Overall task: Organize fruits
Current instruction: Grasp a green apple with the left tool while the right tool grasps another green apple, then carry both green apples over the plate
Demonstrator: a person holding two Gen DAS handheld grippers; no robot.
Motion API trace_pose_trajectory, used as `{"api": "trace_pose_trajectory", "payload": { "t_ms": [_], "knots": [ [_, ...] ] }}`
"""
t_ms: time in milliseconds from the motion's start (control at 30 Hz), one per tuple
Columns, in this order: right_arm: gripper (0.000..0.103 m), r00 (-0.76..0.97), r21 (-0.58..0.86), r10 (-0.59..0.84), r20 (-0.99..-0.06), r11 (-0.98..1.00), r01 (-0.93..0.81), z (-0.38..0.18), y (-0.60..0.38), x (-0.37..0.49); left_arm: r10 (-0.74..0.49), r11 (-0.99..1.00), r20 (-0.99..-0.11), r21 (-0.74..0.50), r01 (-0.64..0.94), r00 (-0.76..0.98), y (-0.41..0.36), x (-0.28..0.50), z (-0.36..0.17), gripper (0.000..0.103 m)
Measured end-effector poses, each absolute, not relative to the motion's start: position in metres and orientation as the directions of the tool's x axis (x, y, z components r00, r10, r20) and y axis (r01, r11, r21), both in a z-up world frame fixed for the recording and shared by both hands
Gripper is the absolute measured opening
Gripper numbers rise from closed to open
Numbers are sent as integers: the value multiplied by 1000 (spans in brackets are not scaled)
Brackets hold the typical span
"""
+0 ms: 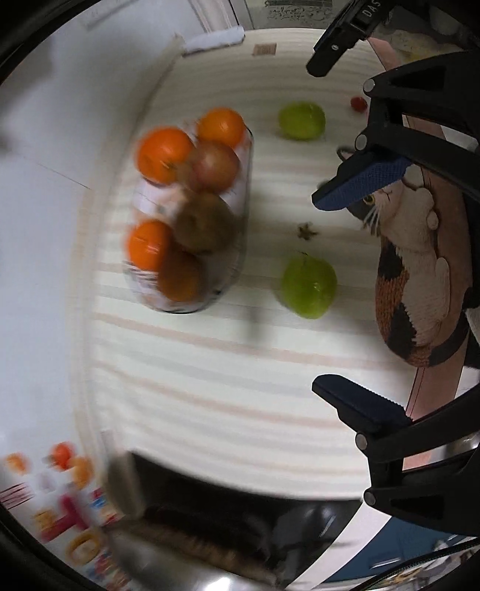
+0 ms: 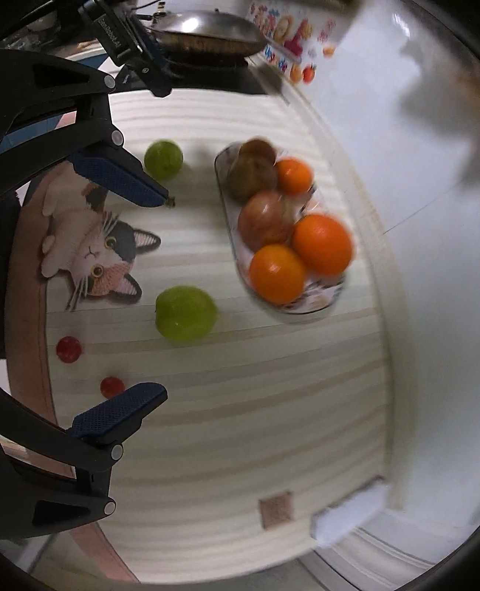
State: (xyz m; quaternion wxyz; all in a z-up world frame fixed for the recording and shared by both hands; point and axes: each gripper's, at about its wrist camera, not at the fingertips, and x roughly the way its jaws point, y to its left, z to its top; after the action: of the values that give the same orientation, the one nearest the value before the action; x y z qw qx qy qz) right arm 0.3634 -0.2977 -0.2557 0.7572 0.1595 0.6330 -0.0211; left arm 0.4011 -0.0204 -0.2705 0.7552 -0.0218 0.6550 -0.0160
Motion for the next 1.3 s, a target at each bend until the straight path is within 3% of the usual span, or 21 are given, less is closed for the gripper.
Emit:
{"api": "trace_pose_trajectory", "payload": {
  "t_ms": [400,433,533,600,767,1067,1300],
  "knots": [
    [91,26,242,247,-969,916,321,-358,-305,396,-121,992,-987,-118,-37,-109,-27,426,-371,91],
    [90,21,248,255,-967,914,322,-360,-304,397,-120,993,-987,-117,-33,-106,-30,426,-374,89],
    [85,11,260,272,-962,908,329,-366,-302,400,-99,995,-992,-97,-34,-80,-35,426,-377,67],
    [77,2,261,275,-961,907,331,-371,-300,403,-63,998,-996,-61,-24,-57,-36,425,-378,62],
    [60,-2,221,233,-972,924,312,-377,-300,403,-53,999,-998,-53,-14,-19,-40,423,-376,61],
    [59,53,234,228,-972,938,257,-363,-287,393,-91,996,-995,-91,3,31,-48,409,-344,61],
    [59,160,341,309,-937,907,248,-318,-284,408,-243,970,-964,-241,29,107,-63,433,-271,61]
  ]
}}
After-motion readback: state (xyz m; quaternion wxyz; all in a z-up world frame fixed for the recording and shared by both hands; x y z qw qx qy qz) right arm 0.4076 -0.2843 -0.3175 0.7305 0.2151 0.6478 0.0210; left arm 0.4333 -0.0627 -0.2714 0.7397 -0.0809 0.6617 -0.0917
